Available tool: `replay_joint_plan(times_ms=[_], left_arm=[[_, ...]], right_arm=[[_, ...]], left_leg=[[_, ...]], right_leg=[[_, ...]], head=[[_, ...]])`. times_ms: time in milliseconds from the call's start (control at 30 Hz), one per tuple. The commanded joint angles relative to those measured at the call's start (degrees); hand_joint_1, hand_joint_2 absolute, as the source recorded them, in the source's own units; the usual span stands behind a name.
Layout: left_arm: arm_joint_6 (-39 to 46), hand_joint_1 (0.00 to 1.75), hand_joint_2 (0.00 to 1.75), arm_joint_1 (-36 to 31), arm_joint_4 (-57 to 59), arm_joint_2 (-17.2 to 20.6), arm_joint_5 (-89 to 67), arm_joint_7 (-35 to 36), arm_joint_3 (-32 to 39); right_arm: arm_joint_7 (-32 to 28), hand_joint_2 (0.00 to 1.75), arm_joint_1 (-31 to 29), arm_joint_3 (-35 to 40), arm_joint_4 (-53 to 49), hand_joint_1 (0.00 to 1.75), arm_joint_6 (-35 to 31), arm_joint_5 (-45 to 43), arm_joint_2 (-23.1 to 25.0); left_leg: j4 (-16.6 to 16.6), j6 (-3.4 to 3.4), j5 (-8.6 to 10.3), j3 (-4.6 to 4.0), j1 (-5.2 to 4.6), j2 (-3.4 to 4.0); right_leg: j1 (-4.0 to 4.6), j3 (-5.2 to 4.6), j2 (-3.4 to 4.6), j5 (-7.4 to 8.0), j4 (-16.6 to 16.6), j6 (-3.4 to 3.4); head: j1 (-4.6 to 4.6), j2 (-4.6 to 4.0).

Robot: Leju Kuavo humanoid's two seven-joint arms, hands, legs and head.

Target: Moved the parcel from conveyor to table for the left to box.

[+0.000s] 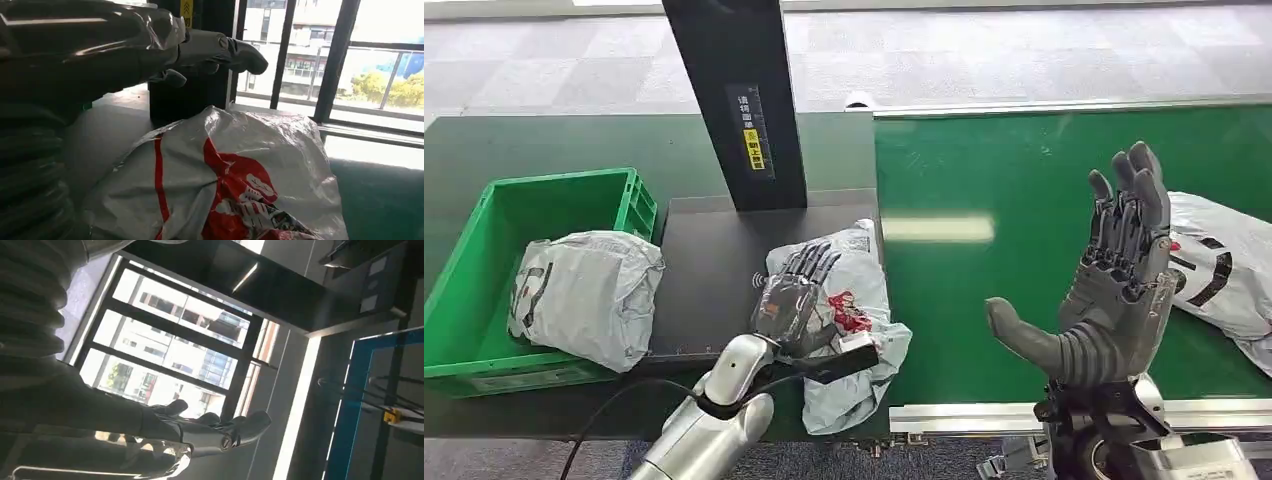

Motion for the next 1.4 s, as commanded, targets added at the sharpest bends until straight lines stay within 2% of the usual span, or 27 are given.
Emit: replay_joint_plan(times_ms=[33, 633, 700, 733, 900, 967, 1033, 1100, 1233, 1400], left_arm=[[-0.6, 0.0, 1.75, -2.3, 5.3, 0.2, -0.2, 0.4, 2.5], [-2.6, 0.03, 1.75, -2.7, 6.3, 0.3, -0.4, 0.7, 3.3], [-4.3, 1.36, 1.75, -3.3, 7.8, 0.5, -0.6, 0.8, 3.4], [-5.5, 1.62, 1.75, -3.6, 8.8, 0.6, -0.6, 0.8, 3.4], [-10.4, 1.61, 1.75, -4.4, 13.3, 0.9, -0.7, 1.6, 3.7], [-9.2, 1.66, 1.75, -3.9, 12.9, 0.7, 0.1, 0.9, 4.3], [-8.8, 1.61, 1.75, -3.4, 11.6, 0.6, 0.9, 0.1, 4.6], [-6.2, 1.75, 1.75, -2.3, 8.1, 0.5, 3.0, -2.1, 5.1], [-7.7, 1.75, 1.75, -1.7, 4.5, 0.7, 3.9, -1.9, 4.8], [-5.5, 1.75, 1.75, -1.0, 3.0, 0.8, 5.5, -3.5, 5.1]], right_arm=[[-0.2, 1.75, -0.9, -1.5, 1.3, 0.0, 0.3, 0.0, -0.2], [-0.3, 1.75, -1.0, -1.7, 1.6, 0.0, 0.3, 0.0, -0.2], [-0.5, 1.75, -1.2, -1.8, 1.8, 0.0, 0.3, 0.0, -0.3], [-0.6, 1.75, -1.3, -1.9, 1.9, 0.0, 0.2, -0.1, -0.2], [-0.5, 1.75, -2.5, -2.3, 2.2, 0.0, 0.6, -0.2, 0.2], [-0.3, 1.75, -2.2, -2.6, 2.1, 0.0, 0.3, -0.2, 0.4], [-0.2, 1.75, -1.9, -2.7, 1.8, 0.0, 0.3, -0.1, 0.4], [0.0, 1.75, -2.0, -2.8, 1.6, 0.0, 0.0, -0.2, 0.4], [0.8, 1.75, -3.4, -2.9, 2.1, 0.0, -0.1, -0.6, 0.0], [0.9, 1.75, -3.1, -2.8, 2.2, 0.0, -0.3, -0.8, -0.2]], left_leg=[[0.0, 0.02, 0.01, 0.07, 0.02, 0.01], [0.0, 0.02, 0.01, 0.09, 0.02, 0.0], [0.0, 0.01, 0.01, 0.1, 0.01, 0.01], [0.0, 0.02, 0.02, 0.11, 0.03, 0.01], [-0.1, 0.02, 0.02, 0.13, 0.0, 0.03], [-0.1, 0.02, 0.01, 0.18, 0.01, 0.08], [-0.1, 0.02, 0.02, 0.28, 0.0, 0.07], [-0.1, 0.03, 0.0, 0.4, 0.0, 0.09], [0.0, 0.03, 0.01, 0.31, 0.01, 0.1], [-0.1, 0.02, -0.01, 0.35, 0.01, 0.08]], right_leg=[[0.03, 0.09, 0.0, 0.02, -0.1, -0.03], [0.03, 0.11, -0.01, 0.02, -0.1, -0.03], [0.01, 0.09, 0.0, 0.02, 0.0, -0.02], [0.05, 0.13, 0.0, 0.04, -0.1, -0.04], [0.0, 0.12, 0.03, 0.03, -0.1, -0.02], [0.02, 0.18, 0.07, 0.04, -0.1, -0.02], [0.0, 0.28, 0.07, 0.05, -0.1, -0.03], [0.01, 0.39, 0.09, 0.05, -0.1, -0.02], [0.02, 0.3, 0.09, 0.06, -0.1, -0.03], [0.02, 0.35, 0.07, 0.03, -0.1, -0.02]], head=[[0.0, 0.0], [0.0, 0.0], [0.0, 0.0], [0.0, 0.0], [0.0, 0.0], [-0.02, 0.0], [0.0, 0.0], [0.0, 0.0], [0.0, 0.0], [0.0, 0.0]])
